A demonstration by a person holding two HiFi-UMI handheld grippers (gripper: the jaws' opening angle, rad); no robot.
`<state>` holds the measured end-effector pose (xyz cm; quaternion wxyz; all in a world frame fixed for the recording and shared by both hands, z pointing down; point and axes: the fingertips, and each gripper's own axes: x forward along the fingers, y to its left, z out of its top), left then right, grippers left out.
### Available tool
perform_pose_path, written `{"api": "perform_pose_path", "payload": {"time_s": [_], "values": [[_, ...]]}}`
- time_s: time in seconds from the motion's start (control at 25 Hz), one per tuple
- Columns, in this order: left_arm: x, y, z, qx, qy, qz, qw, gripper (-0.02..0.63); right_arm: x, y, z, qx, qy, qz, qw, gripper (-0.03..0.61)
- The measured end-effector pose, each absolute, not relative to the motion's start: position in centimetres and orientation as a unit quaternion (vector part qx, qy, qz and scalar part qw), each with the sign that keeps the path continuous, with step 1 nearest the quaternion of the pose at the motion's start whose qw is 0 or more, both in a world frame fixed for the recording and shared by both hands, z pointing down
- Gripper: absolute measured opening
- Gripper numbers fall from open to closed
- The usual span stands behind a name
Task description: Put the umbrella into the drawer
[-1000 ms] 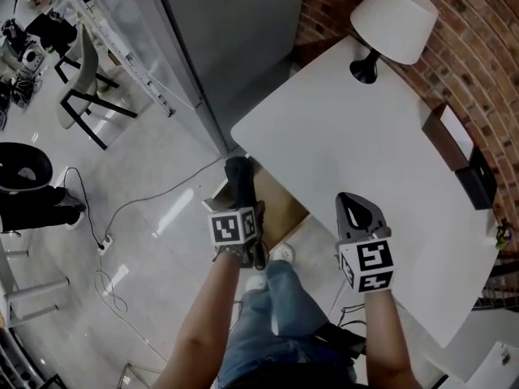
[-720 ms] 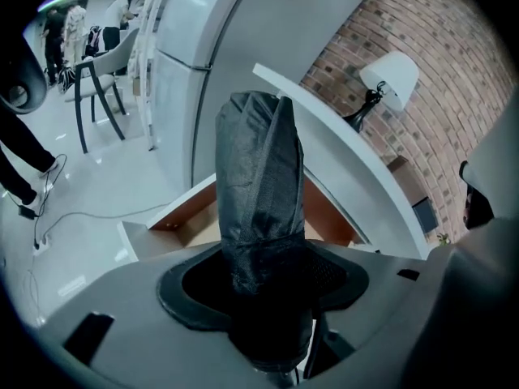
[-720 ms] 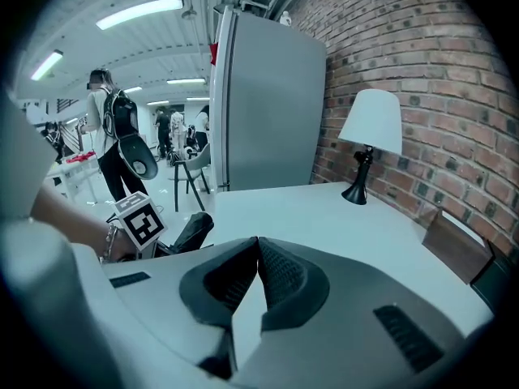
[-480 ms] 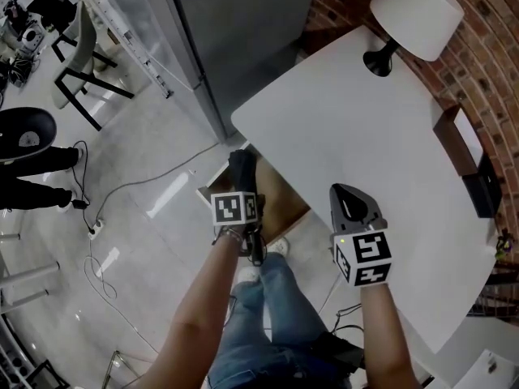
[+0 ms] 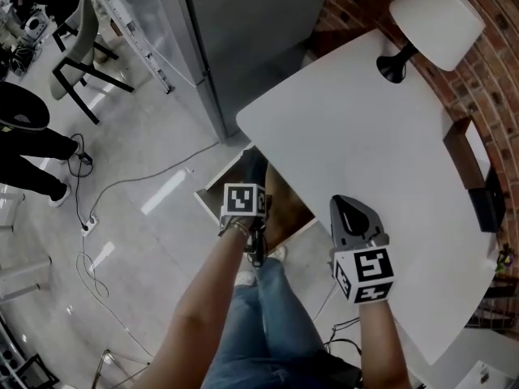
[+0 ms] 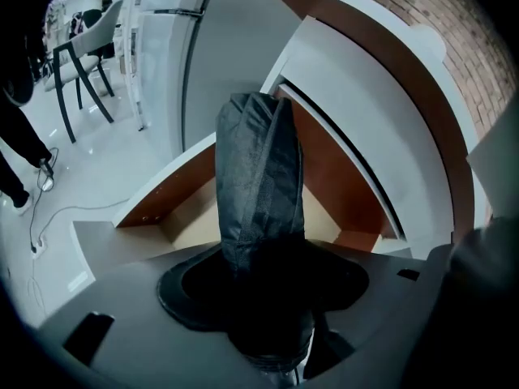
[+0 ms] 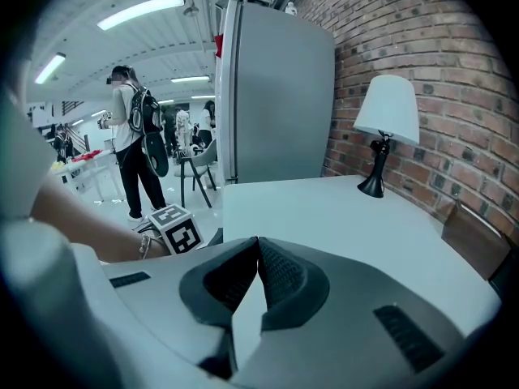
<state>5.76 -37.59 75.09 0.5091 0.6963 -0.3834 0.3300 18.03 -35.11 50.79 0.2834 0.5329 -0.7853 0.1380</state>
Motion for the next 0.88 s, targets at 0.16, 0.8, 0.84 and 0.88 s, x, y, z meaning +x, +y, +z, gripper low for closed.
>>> {"api": "perform_pose_path", "payload": {"time_s": [0.16,0.8,0.84,0.88], "values": [[6.1,-38.7,75.7,0.704,-0.389,0.325,0.498,0.253,17.9,-35.5,51.2,0.536,-0.785,0.137,0.280,0.000],[8.6,-39.9,80.1,0.736,-0.370,0.301,0.481,0.253,18.0,-38.0,51.9,0.549,-0.785,0.096,0.272,0.000],[8.7,-39.7,80.4,0.734,-0.365,0.298,0.489,0.255,18.0,-38.0,51.7,0.553,-0.784,0.093,0.267,0.000],[8.8,-39.6,80.7,0.734,-0.360,0.296,0.494,0.255,18.0,-38.0,51.5,0.556,-0.783,0.092,0.263,0.000]]}}
